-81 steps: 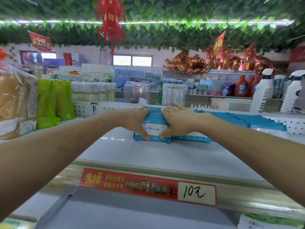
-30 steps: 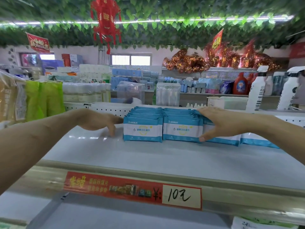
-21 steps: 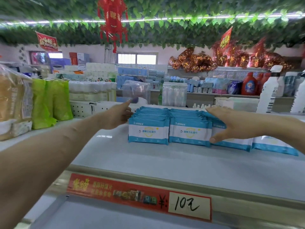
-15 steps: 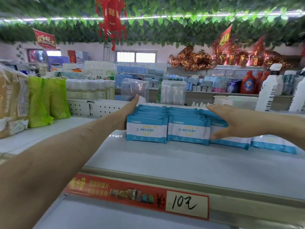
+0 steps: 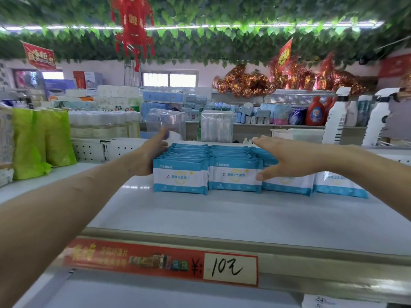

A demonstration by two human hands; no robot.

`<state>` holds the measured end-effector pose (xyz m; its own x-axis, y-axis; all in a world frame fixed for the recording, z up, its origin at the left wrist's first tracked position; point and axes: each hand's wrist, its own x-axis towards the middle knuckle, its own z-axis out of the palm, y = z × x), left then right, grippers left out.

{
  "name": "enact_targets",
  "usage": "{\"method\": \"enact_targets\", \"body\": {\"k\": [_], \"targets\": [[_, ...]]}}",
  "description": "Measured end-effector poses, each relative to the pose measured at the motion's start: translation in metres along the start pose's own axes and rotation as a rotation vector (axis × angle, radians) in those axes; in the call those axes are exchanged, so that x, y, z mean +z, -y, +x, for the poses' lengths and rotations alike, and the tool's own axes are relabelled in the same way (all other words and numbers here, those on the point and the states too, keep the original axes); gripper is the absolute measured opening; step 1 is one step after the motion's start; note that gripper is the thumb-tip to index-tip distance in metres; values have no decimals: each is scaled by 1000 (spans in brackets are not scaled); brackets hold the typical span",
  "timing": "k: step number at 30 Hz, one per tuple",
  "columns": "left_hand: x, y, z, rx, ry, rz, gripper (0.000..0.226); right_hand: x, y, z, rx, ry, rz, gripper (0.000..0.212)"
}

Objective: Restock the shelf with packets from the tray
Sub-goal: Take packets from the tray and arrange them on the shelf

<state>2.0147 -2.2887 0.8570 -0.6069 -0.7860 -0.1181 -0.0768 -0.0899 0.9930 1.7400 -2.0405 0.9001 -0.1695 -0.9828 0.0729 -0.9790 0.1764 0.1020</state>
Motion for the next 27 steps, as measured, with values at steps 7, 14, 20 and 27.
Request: {"method": "enact_targets", "body": {"k": [7, 14, 20, 27], "targets": [[-5, -33, -29, 369, 23, 897, 63, 7, -13, 0, 28, 19, -4, 106], [43, -30, -48, 349, 256, 1553, 102, 17, 10, 27, -51, -22, -89, 95], [51, -22, -26, 292, 278, 1600, 131, 29, 11, 43, -121, -52, -177, 100], [53, -22, -16, 284, 263, 1615, 133, 27, 17, 42, -114, -50, -221, 97]]}}
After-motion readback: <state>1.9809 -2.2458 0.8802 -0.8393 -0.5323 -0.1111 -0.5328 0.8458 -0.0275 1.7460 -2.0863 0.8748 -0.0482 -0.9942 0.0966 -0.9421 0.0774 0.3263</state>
